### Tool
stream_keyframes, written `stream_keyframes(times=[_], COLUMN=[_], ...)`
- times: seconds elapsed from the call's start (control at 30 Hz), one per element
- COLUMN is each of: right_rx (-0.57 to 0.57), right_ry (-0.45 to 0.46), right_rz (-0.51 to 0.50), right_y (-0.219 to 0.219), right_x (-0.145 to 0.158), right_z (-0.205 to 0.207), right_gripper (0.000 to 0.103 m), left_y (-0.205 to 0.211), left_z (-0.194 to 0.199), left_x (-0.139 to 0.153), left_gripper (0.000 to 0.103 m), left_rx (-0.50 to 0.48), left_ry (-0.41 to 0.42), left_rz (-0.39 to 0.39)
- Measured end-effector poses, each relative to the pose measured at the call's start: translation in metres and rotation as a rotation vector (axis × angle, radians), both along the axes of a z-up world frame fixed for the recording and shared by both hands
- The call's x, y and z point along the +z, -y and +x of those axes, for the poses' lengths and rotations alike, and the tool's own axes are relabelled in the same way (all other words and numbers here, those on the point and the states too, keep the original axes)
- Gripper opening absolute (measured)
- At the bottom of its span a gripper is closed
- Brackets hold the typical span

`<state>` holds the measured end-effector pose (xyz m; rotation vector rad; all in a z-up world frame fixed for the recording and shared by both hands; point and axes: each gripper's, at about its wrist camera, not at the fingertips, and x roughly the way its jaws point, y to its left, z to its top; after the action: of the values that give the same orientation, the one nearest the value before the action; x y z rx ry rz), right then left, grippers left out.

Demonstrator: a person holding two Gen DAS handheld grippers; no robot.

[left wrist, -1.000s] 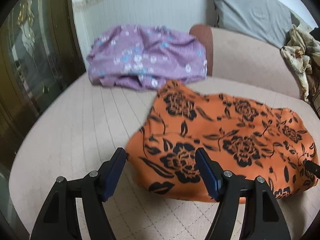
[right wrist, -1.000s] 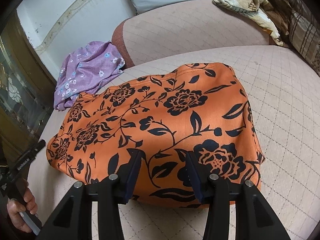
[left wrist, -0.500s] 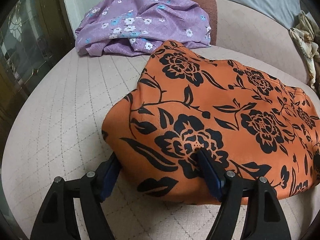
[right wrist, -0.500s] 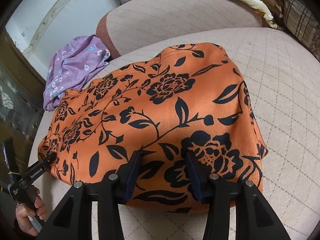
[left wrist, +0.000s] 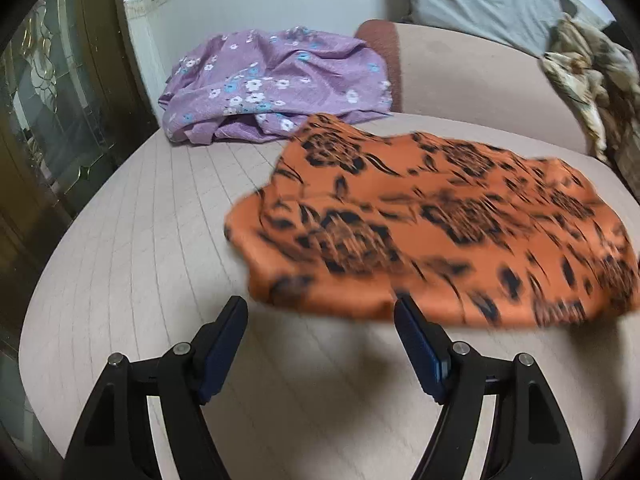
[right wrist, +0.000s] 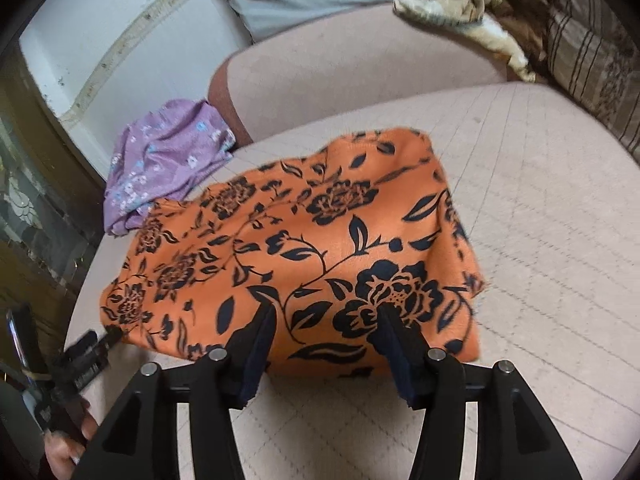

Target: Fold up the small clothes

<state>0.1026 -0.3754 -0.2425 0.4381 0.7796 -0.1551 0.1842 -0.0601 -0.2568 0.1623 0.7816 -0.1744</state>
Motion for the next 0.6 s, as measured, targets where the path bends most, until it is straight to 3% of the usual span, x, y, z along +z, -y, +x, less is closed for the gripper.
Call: stream_keyframes(times=[0.2,0.5,0.6], right_rx=[-0.024,-0.059,-0.076], right_ry=[0.048,0.066,0.072], right_rz=[0.068,0.152,0.137], right_y=[0.007,0.016,0.02], right_x=[0.013,0.009,0.007], right_z=[-0.037,-0.077,-0.077], right_gripper=[0.059,0.066,0.066], left_y=[0.003,-0.006,-0.011], left_z=[-0.047,-0.078,-0.085], left_x=[0.0,0.02,0.03], left_gripper=[0.076,0.077,0.087], left_rx=[-0.079,-0.064,-0.022], left_ry=[0.012,0.022,0.054], left_rz=[0.037,0.017,0.002])
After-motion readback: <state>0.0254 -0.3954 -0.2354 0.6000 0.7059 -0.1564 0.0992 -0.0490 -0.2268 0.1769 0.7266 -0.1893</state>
